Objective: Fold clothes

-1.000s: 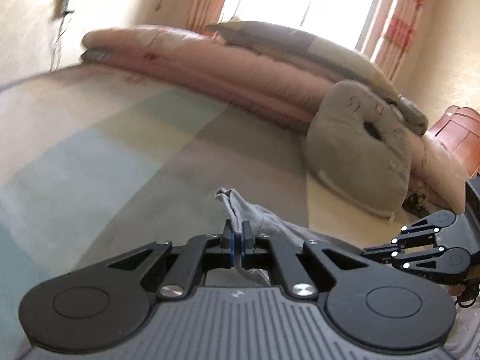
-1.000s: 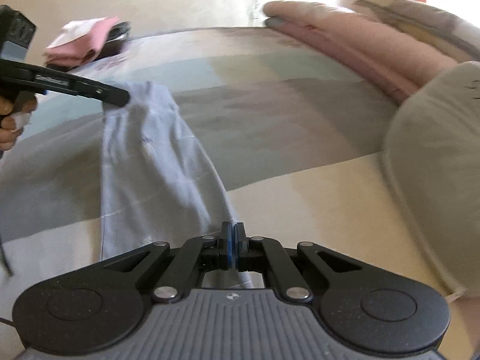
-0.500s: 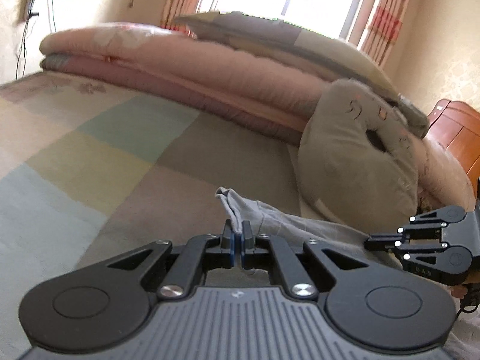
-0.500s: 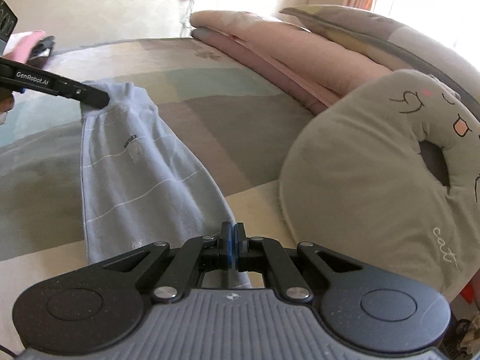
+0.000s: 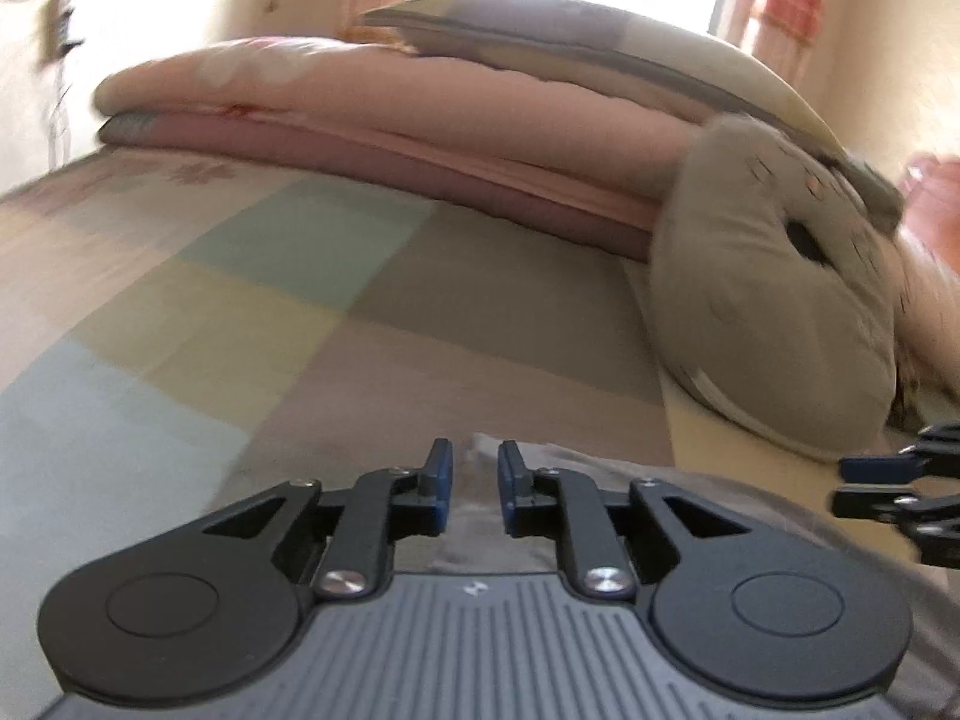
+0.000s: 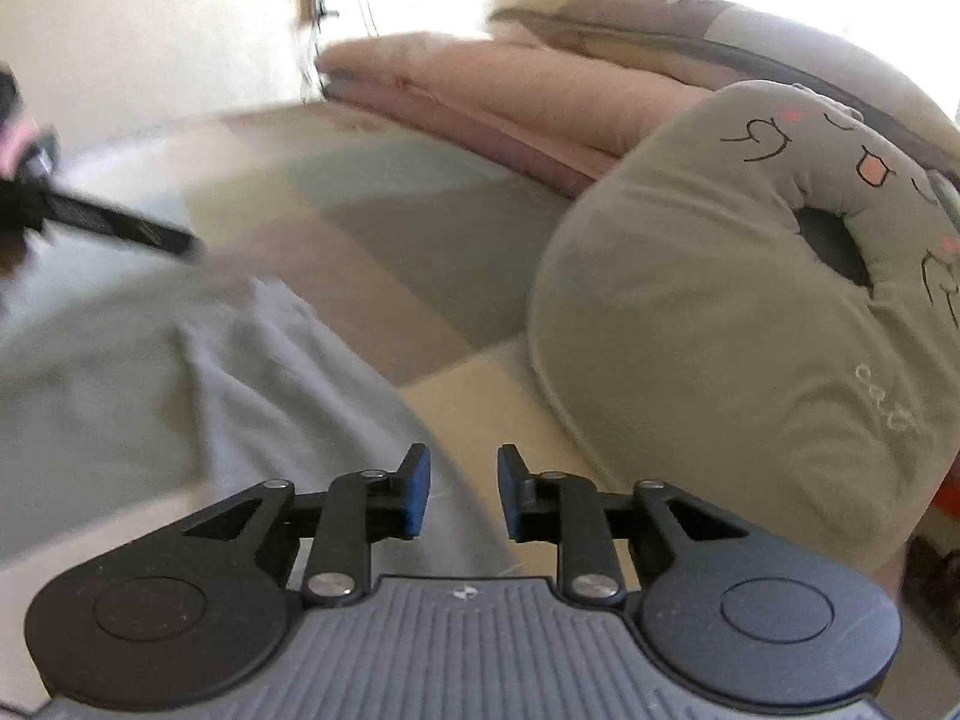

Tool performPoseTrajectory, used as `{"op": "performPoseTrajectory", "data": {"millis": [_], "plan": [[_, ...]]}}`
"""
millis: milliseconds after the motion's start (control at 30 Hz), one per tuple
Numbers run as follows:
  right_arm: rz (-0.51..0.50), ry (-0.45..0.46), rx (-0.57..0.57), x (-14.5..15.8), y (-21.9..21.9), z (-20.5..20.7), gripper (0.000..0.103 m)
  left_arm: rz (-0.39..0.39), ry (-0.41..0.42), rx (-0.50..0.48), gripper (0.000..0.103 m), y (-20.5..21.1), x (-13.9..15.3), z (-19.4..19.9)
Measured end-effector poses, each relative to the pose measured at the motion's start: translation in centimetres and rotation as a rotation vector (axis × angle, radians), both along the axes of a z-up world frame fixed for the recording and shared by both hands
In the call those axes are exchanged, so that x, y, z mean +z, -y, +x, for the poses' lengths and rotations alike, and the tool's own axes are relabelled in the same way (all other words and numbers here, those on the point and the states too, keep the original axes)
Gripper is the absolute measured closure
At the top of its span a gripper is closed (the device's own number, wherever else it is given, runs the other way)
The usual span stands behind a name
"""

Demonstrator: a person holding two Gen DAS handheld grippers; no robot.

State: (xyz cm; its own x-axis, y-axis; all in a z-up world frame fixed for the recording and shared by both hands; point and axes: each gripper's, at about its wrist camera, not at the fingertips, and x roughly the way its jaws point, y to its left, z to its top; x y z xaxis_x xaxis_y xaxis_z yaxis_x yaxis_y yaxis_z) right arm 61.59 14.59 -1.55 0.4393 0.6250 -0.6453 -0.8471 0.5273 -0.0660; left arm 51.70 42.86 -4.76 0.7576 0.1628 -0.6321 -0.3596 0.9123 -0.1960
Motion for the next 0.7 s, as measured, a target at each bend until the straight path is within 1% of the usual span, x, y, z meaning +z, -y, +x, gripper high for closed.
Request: {"op": "performPoseTrajectory", "data": {"millis": [100, 133, 200, 267, 300, 333, 400, 433, 467, 567, 633, 700], "plan": [[0.046, -0.049, 0.022, 1.0, 1.6, -2.1, 0.068, 0.002, -0.015, -0.025, 0.078, 0.2, -0.6, 1.3], [0.057, -0.061, 0.028, 1.3, 2.1, -2.9, 0.067, 0.003, -0.02, -0.033, 0.073, 0.3, -0.8, 1.7], [0.078, -0.075, 0.039, 2.0, 3.5, -4.7, 0.064, 0.005, -0.029, -0.05, 0.071, 0.5, -1.3, 2.5], [0.102, -0.077, 0.041, 2.9, 4.9, -6.3, 0.057, 0.006, -0.039, -0.067, 0.069, 0.6, -1.7, 3.4], [0.112, -0.072, 0.035, 3.3, 5.5, -6.9, 0.056, 0.007, -0.044, -0.075, 0.069, 0.7, -1.9, 3.8], [0.12, -0.063, 0.024, 3.6, 5.8, -7.4, 0.053, 0.008, -0.049, -0.083, 0.073, 0.8, -2.1, 4.2], [0.135, -0.052, -0.005, 4.0, 7.1, -8.4, 0.052, 0.044, -0.041, -0.098, 0.082, 1.3, -1.7, 4.4], [0.141, -0.048, -0.02, 4.2, 7.7, -8.7, 0.052, 0.062, -0.037, -0.105, 0.091, 1.6, -1.5, 4.4], [0.146, -0.044, -0.037, 4.2, 8.2, -8.9, 0.052, 0.081, -0.034, -0.113, 0.093, 1.8, -1.3, 4.5], [0.161, -0.051, -0.104, 4.1, 9.3, -9.2, 0.052, 0.135, -0.022, -0.135, 0.094, 2.6, -0.7, 4.7], [0.169, -0.056, -0.118, 4.1, 9.7, -9.3, 0.052, 0.156, -0.004, -0.144, 0.094, 2.7, -0.2, 5.4], [0.175, -0.061, -0.122, 4.2, 9.9, -9.3, 0.052, 0.163, 0.025, -0.146, 0.088, 2.5, 0.5, 6.6]]}}
